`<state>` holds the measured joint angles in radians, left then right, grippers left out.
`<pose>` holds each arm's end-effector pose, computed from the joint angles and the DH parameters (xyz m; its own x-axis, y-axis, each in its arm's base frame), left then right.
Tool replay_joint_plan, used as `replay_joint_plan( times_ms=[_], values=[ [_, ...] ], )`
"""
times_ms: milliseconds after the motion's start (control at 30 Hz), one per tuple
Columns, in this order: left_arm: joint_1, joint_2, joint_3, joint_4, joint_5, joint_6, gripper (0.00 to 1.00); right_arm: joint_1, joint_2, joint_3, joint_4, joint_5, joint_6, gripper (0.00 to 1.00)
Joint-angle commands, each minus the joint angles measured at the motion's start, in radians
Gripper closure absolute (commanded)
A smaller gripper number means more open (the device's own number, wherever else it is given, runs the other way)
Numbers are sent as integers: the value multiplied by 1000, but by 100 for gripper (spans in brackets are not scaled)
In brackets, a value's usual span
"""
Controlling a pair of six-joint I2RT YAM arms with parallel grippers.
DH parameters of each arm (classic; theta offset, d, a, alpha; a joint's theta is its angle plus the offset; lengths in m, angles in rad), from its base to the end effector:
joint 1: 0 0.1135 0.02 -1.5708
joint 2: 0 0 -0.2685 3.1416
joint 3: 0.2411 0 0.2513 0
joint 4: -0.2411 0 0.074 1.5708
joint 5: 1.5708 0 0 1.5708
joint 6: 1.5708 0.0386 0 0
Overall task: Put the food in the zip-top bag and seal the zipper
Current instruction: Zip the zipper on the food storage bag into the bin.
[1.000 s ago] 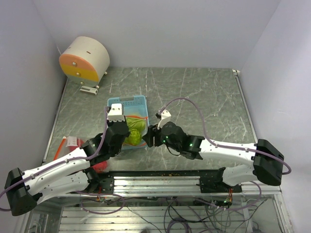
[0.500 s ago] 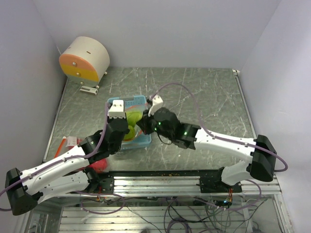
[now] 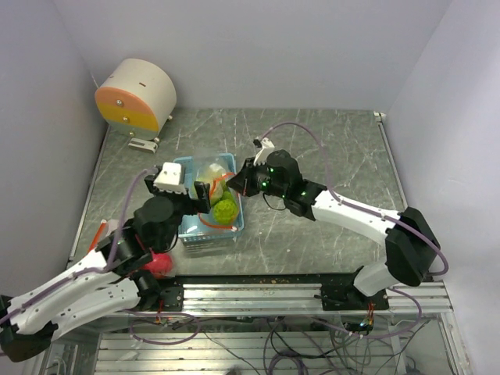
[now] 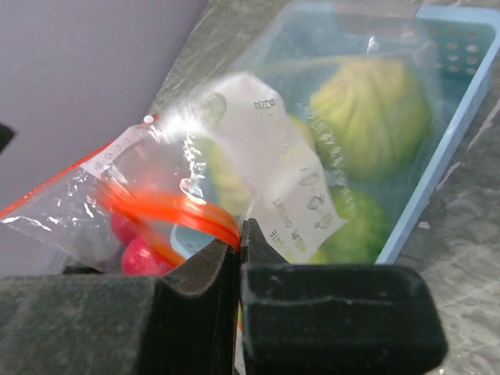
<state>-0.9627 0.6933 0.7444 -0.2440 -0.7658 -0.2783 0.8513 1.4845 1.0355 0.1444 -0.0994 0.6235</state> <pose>0.1100 -0.1112 0.3380 -0.1611 -0.1152 -0.9802 0.1651 0.9760 -0.1419 0.2278 0.2658 0.2954 -0.6339 0.1582 -0.7571 -0.5428 0.6063 0.5812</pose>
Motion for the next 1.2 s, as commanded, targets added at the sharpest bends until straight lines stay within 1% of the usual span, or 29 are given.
replay_joint_plan(
  times_ms=[0, 133, 233, 267, 367, 433, 533, 667, 767, 933, 1033, 1100, 1167],
  values=[
    [6, -112, -5, -31, 129, 53, 0, -41, 10, -5, 193, -191, 126, 100],
    [6, -201, -17, -76, 225, 34, 0, -52, 12, 36, 252, -212, 201, 100],
    [6, -257, -29, -97, 240, 11, 5, -53, 45, 93, 260, -231, 239, 100],
    [6, -271, -28, -105, 238, 1, 8, -52, 60, 106, 268, -239, 256, 100],
    [6, -300, -15, -126, 249, -14, 21, -54, 105, 122, 336, -274, 341, 100],
    [7, -311, 1, -142, 296, -17, 31, -59, 136, 127, 398, -293, 421, 100],
    [6, -313, 31, -171, 365, -50, 36, -67, 181, 151, 464, -289, 518, 100],
    [7, -300, 74, -234, 396, -123, 38, -69, 217, 192, 474, -250, 551, 100],
    [6, -298, 106, -280, 418, -157, 35, -73, 225, 196, 497, -225, 570, 100],
    [6, -290, 134, -345, 469, -203, 35, -80, 256, 237, 483, -194, 575, 100],
    [7, -269, 105, -359, 486, -256, 37, -83, 280, 242, 511, -193, 606, 100],
    [7, -265, 58, -328, 491, -303, 38, -85, 293, 248, 529, -191, 623, 100],
    [7, -272, 0, -276, 500, -350, 35, -87, 302, 261, 522, -182, 621, 100]
  ],
)
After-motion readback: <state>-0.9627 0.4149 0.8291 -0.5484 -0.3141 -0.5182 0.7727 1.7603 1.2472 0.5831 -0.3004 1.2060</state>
